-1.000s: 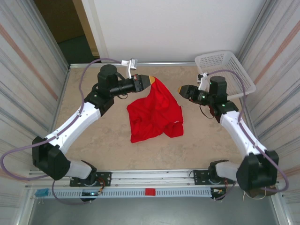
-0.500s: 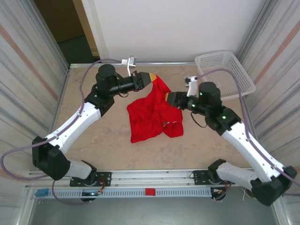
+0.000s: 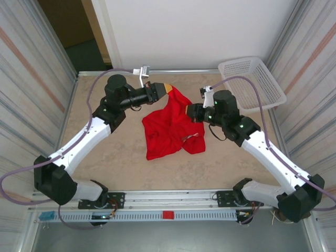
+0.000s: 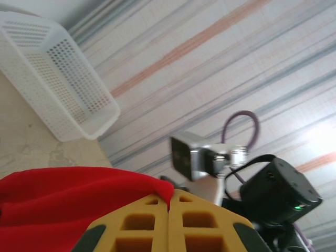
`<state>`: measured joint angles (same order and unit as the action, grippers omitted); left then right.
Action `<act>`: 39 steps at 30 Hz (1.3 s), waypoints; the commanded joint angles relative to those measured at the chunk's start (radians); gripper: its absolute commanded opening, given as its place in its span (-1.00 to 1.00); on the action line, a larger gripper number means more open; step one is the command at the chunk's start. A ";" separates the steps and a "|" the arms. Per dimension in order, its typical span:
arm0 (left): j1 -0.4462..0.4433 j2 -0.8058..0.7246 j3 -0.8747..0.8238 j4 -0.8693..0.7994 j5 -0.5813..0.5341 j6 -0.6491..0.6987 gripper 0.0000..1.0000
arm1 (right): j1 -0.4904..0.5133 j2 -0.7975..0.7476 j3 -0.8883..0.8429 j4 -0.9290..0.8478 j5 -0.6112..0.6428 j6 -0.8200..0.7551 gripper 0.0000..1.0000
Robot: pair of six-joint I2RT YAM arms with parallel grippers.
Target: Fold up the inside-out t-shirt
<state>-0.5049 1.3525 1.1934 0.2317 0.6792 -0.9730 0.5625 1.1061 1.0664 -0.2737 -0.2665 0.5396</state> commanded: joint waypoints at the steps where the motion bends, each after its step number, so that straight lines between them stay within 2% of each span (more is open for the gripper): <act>1: 0.048 -0.021 -0.044 -0.003 -0.036 0.039 -1.00 | -0.068 -0.110 -0.049 0.179 -0.259 -0.010 -1.00; 4: 0.077 0.011 -0.074 0.017 -0.039 0.043 -1.00 | -0.127 -0.158 -0.125 0.441 -0.464 0.136 -1.00; 6: 0.084 0.037 -0.077 0.021 -0.033 0.046 -1.00 | -0.136 -0.143 -0.123 0.482 -0.515 0.167 -1.00; 9: 0.086 0.053 -0.078 0.012 -0.022 0.062 -0.27 | -0.139 -0.123 -0.134 0.496 -0.508 0.169 -1.00; 10: 0.086 0.048 -0.082 0.004 -0.024 0.073 -0.08 | -0.143 -0.123 -0.139 0.506 -0.509 0.177 -1.00; 12: 0.086 0.024 -0.095 -0.023 -0.037 0.091 0.14 | -0.152 -0.095 -0.147 0.533 -0.519 0.196 -1.00; 15: 0.077 -0.035 -0.147 -0.032 -0.064 0.093 0.26 | -0.162 -0.081 -0.152 0.547 -0.519 0.203 -1.00; 20: -0.027 -0.120 -0.205 -0.070 -0.180 0.095 0.32 | -0.170 -0.066 -0.160 0.552 -0.522 0.206 -1.00; 26: -0.155 -0.096 -0.172 -0.144 -0.293 0.162 0.33 | -0.174 -0.054 -0.164 0.554 -0.524 0.211 -1.00; 35: -0.175 0.023 -0.092 -0.165 -0.267 0.224 0.27 | -0.180 -0.055 -0.165 0.547 -0.517 0.214 -1.00; 39: -0.175 0.065 -0.065 -0.128 -0.224 0.217 0.11 | -0.186 -0.059 -0.176 0.543 -0.506 0.215 -1.00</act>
<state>-0.6758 1.4025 1.0821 0.0719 0.4252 -0.7818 0.3870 1.0534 0.9016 0.2398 -0.7639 0.7334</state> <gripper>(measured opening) 0.572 0.042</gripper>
